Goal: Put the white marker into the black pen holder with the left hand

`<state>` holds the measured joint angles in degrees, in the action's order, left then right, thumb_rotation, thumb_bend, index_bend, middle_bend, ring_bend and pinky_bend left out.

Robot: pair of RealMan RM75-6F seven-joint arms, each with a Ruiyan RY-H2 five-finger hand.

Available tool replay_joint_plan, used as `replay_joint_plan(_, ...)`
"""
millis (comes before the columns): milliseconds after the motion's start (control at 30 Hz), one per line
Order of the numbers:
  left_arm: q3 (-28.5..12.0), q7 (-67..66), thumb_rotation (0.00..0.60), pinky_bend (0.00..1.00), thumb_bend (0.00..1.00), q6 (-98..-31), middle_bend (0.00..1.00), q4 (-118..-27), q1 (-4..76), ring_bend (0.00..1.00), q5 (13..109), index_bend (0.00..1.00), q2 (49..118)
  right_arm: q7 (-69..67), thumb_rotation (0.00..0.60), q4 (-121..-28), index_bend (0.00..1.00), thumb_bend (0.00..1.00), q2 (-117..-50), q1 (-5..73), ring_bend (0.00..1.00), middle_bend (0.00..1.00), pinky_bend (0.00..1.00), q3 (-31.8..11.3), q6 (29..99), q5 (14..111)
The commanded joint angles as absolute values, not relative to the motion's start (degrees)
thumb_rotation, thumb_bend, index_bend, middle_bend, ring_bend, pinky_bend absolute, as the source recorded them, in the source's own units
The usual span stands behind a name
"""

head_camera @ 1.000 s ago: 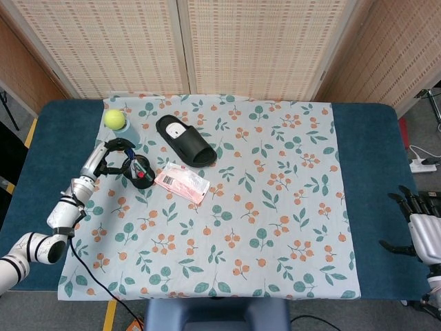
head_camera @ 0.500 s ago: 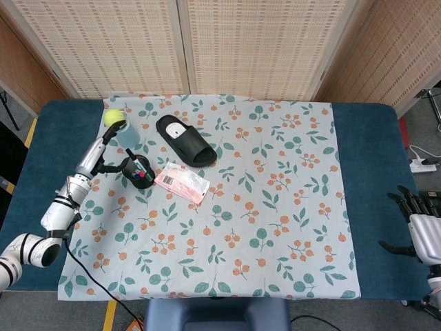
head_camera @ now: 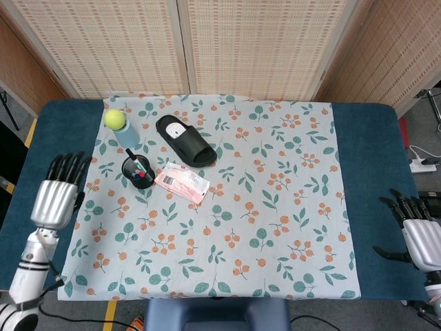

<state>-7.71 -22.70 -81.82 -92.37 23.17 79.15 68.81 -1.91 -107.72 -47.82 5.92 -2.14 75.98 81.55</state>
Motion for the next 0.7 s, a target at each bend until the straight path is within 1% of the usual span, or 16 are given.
replay_joint_plan(33, -0.95, -23.82, 0.600, 0.06, 0.36, -87.86, 0.02, -91.79, 13.83, 0.00, 78.71, 0.07, 67.91, -1.97, 0.600, -107.88, 0.14, 0.00, -47.73, 5.81, 0.07, 0.00, 0.00, -1.93, 76.21, 82.11)
replay_joint_plan(167, -0.64, -18.95, 0.600, 0.06, 0.36, -88.75, 0.02, -83.74, 10.02, 0.00, 75.69, 0.07, 70.76, -2.05, 0.600, -107.91, 0.14, 0.00, -47.69, 5.70, 0.07, 0.00, 0.00, -1.82, 76.54, 82.57)
replay_joint_plan(333, -2.16, -12.52, 0.600, 0.06, 0.36, -86.79, 0.02, -79.33, 9.47, 0.00, 74.59, 0.08, 71.83, -1.25, 0.600, -108.18, 0.14, 0.00, -47.88, 5.88, 0.07, 0.00, 0.00, -1.70, 76.17, 82.45)
replay_joint_plan(633, -3.32, -9.53, 0.600, 0.06, 0.36, -82.45, 0.02, -79.21, 10.75, 0.00, 75.09, 0.08, 70.63, -0.45, 0.600, -108.14, 0.14, 0.00, -48.13, 6.20, 0.07, 0.00, 0.00, -1.91, 75.58, 81.30)
replay_joint_plan(700, -3.43, -9.26, 0.600, 0.06, 0.36, -82.32, 0.02, -79.51, 10.75, 0.00, 75.15, 0.08, 70.50, -0.41, 0.600, -108.10, 0.14, 0.00, -48.17, 6.28, 0.07, 0.00, 0.00, -1.93, 75.42, 81.17)
